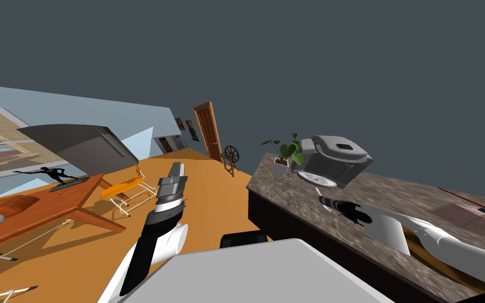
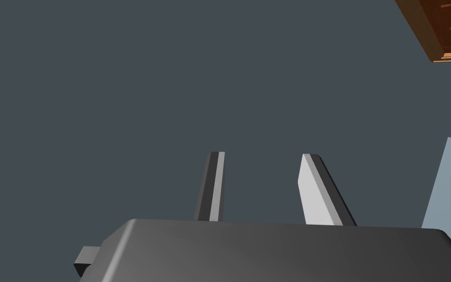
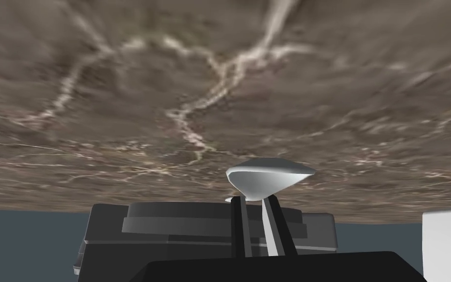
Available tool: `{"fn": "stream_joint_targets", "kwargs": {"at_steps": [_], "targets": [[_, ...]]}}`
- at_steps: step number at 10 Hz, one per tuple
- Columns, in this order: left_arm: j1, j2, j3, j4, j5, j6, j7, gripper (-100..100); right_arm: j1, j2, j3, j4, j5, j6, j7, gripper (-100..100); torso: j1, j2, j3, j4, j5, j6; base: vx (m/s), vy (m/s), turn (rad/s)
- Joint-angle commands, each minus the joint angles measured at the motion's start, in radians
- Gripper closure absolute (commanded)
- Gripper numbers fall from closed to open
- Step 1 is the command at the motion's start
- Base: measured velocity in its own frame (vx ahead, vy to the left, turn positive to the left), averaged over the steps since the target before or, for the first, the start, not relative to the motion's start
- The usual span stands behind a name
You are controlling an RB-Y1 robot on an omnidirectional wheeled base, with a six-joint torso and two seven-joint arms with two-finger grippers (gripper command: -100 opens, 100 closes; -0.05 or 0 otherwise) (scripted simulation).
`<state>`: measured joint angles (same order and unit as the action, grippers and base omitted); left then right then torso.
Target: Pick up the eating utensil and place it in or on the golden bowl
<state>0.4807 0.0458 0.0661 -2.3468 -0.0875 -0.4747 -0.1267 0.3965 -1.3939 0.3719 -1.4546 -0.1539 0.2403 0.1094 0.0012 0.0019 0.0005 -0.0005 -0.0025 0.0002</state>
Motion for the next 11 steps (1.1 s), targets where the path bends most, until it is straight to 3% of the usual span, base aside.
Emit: {"fn": "stream_joint_targets", "kwargs": {"at_steps": [1,3,4,5,11], "targets": [[0.0,0.0,0.0,0.0,0.0,0.0,0.0,0,0.012,-0.027,-0.005,-0.033,-0.005,0.002,-0.005,100,0.0,0.0,0.0,0.0,0.0,0.0,-0.013,0.043,-0.189],[0.0,0.0,0.0,0.0,0.0,0.0,0.0,0,0.009,-0.031,-0.003,-0.034,-0.008,0.001,-0.004,100,0.002,0.002,0.001,0.0,0.001,0.0,-0.014,0.035,-0.093],[0.0,0.0,0.0,0.0,0.0,0.0,0.0,0,0.011,-0.033,-0.003,-0.036,-0.009,0.001,-0.005,0,0.001,0.001,0.001,0.0,0.0,-0.001,0.0,0.0,0.0],[0.0,0.0,0.0,0.0,0.0,0.0,0.0,0,0.015,-0.067,-0.02,-0.056,-0.004,-0.008,-0.018,100,0.0,0.0,0.0,0.0,0.0,-0.001,-0.055,-0.054,-0.028],[0.0,0.0,0.0,0.0,0.0,0.0,0.0,0,0.033,-0.184,-0.072,-0.129,0.004,-0.037,-0.057,100,-0.006,0.006,0.004,0.002,-0.001,0.0,-0.098,-0.083,-0.029]]}}
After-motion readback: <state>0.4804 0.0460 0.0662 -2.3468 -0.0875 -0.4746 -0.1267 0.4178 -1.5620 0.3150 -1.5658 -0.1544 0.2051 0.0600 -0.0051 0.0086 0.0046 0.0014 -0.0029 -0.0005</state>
